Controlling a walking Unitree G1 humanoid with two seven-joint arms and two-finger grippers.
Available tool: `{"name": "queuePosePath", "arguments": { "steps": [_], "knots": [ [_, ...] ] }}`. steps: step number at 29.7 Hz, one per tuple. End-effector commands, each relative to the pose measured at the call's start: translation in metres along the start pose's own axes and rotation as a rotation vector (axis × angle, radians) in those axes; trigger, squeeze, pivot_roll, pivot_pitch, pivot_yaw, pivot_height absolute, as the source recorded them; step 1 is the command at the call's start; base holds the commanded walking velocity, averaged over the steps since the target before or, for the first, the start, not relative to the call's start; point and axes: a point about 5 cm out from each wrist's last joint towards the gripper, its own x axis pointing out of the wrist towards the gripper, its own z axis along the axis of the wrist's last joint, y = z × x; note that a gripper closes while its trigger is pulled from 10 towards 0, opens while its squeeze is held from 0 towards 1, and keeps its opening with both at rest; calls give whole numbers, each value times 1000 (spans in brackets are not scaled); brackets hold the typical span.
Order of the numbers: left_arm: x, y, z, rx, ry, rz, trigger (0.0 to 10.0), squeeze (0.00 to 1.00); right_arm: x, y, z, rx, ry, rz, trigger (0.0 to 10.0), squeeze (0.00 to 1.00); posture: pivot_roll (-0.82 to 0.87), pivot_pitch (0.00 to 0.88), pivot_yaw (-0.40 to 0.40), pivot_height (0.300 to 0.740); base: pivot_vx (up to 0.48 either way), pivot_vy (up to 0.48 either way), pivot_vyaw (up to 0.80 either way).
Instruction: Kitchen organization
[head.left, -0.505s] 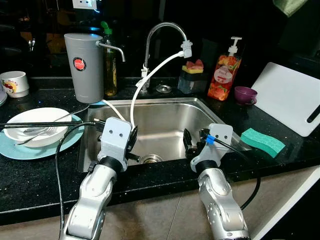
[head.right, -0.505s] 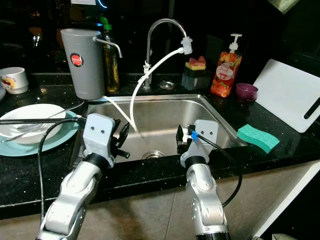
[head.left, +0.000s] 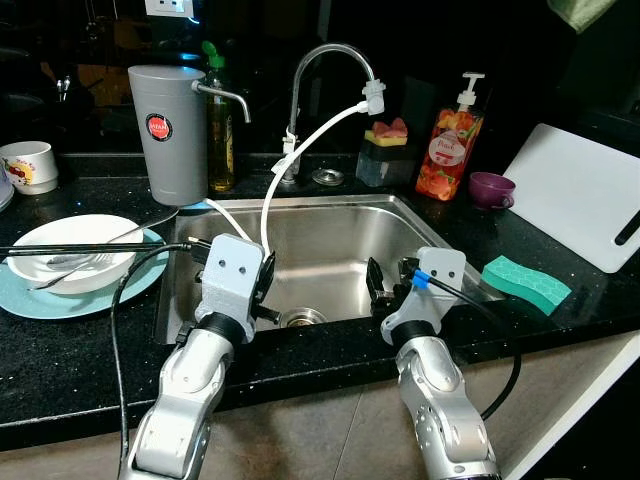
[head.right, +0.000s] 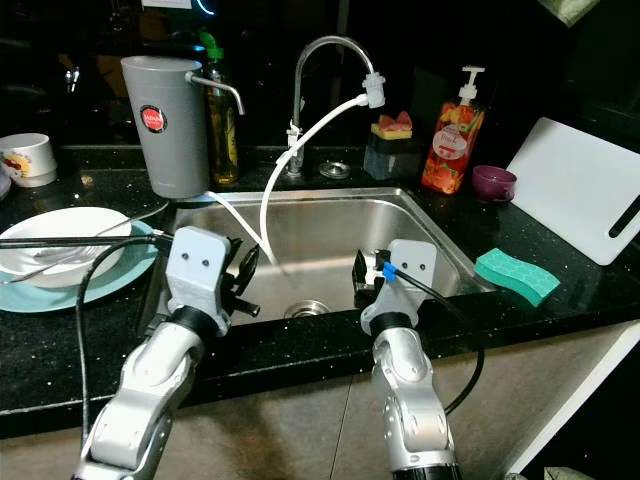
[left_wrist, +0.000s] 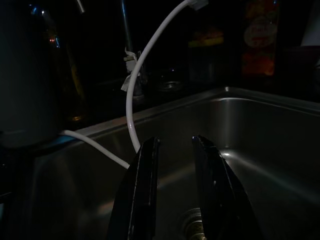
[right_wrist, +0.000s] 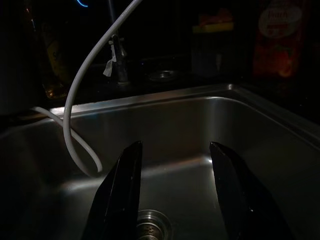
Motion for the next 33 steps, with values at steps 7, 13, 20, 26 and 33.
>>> {"name": "queuePosePath", "arguments": {
  "steps": [7, 13, 20, 26, 33],
  "knots": [
    [-1, -3, 0, -2, 6, -17, 10000, 0, -2, -4, -1, 6, 5, -18, 10000, 0, 139, 80, -100, 740, 0, 0, 0],
    [1, -6, 1, -2, 1, -33, 10000, 0, -1, -5, 0, 6, -1, -26, 10000, 0, 139, 80, -100, 740, 0, 0, 0],
    [0, -6, -1, -3, 4, -28, 10000, 0, -1, -3, -1, 5, 3, -13, 10000, 0, 137, 69, -97, 740, 0, 0, 0],
    [1, -6, 0, -4, 1, -28, 10000, 0, 0, -1, 1, 6, 0, -5, 10000, 0, 135, 73, -103, 740, 0, 0, 0],
    [0, -8, -1, -10, 2, -29, 10000, 0, -1, -2, 0, 3, 1, -7, 10000, 0, 131, 69, -100, 740, 0, 0, 0]
  ]
}}
